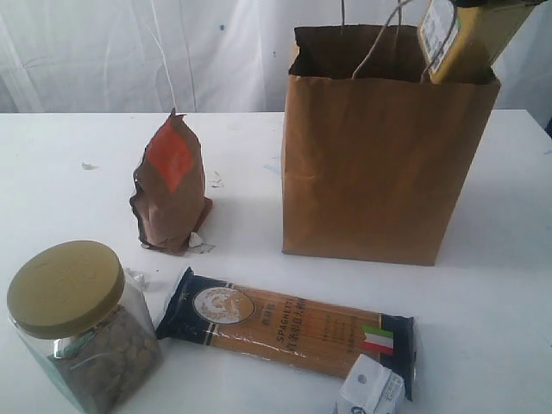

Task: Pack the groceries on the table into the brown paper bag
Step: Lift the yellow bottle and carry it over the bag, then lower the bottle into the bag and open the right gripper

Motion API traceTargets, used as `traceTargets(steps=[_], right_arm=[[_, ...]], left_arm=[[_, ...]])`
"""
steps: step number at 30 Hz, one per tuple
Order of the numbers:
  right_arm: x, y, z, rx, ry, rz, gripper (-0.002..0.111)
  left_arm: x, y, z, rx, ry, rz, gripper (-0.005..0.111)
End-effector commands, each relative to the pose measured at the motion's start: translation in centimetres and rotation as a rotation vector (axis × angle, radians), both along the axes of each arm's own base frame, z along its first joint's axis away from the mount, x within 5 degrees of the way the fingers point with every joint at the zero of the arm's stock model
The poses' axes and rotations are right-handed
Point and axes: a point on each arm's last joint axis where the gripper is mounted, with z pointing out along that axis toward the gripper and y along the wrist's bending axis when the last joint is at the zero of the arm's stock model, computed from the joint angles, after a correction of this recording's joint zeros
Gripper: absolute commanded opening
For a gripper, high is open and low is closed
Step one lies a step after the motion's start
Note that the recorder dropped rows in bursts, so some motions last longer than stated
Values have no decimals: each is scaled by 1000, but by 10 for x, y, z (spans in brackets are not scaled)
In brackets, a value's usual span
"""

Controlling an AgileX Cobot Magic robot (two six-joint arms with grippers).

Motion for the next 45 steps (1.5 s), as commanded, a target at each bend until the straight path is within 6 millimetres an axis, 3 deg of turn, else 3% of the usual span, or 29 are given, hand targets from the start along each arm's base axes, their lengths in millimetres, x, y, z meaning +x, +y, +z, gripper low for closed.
traceTargets(steps=[1,14,27,45], right_arm=[[4,6,17,19,-153,75,7],[35,15,-25,-45,-6,61,9],[33,7,-36,-156,106,11,47],[32,5,-38,-161,130,-3,47]], left_arm=[[0,0,-1,0,-6,-5,0],[0,0,-1,0,-6,-5,0],[0,0,-1,0,-6,-5,0],[0,0,-1,0,-6,-5,0]])
